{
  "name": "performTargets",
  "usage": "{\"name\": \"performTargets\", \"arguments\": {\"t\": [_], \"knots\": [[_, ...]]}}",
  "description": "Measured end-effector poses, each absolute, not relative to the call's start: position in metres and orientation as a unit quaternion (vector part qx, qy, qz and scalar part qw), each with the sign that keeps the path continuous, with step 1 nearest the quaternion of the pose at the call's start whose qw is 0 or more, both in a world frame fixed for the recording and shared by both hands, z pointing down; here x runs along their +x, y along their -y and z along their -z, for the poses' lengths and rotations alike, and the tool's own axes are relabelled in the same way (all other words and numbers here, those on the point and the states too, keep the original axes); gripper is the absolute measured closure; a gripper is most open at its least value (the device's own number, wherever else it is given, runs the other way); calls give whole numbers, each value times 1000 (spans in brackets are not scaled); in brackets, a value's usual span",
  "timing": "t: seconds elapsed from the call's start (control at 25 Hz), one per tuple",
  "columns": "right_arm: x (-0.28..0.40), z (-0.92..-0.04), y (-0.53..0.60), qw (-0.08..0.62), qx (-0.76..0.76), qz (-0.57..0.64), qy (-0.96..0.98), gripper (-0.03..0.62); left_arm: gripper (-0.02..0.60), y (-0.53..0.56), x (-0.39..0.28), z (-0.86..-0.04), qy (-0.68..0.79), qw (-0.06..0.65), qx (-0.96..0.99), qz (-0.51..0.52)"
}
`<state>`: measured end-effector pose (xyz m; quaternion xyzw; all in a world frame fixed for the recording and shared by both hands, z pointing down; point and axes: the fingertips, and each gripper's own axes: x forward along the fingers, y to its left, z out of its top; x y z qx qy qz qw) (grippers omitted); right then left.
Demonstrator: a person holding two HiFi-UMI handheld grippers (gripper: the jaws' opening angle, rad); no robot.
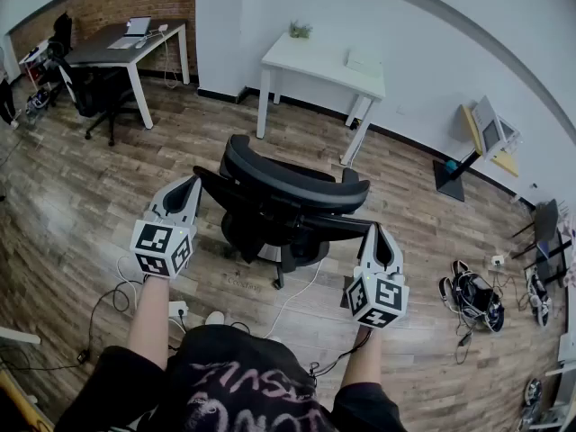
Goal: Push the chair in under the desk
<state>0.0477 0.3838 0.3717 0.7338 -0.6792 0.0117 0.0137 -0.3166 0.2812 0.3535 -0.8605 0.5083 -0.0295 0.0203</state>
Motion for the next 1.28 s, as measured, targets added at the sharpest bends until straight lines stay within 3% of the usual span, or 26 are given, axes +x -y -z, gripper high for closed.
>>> {"name": "performTargets", "arguments": {"t": [0.68, 0.84, 1.12, 1.2, 1.28], "knots": [[52, -374, -379, 11, 715, -2, 699, 566, 566, -279, -320, -360, -503, 57, -859, 69], [50, -374, -379, 37, 678, 15, 734, 463, 565, -279, -312, -366, -478, 95, -865, 116], [40, -395, -377, 169, 589, 60, 788, 349, 559, -276, -307, -381, -449, 147, -859, 198], [40, -397, -376, 184, 572, 64, 797, 341, 490, -276, -306, -381, -450, 148, -856, 209], [41, -403, -376, 203, 554, 66, 805, 338, 461, -279, -301, -383, -443, 154, -854, 224]]}}
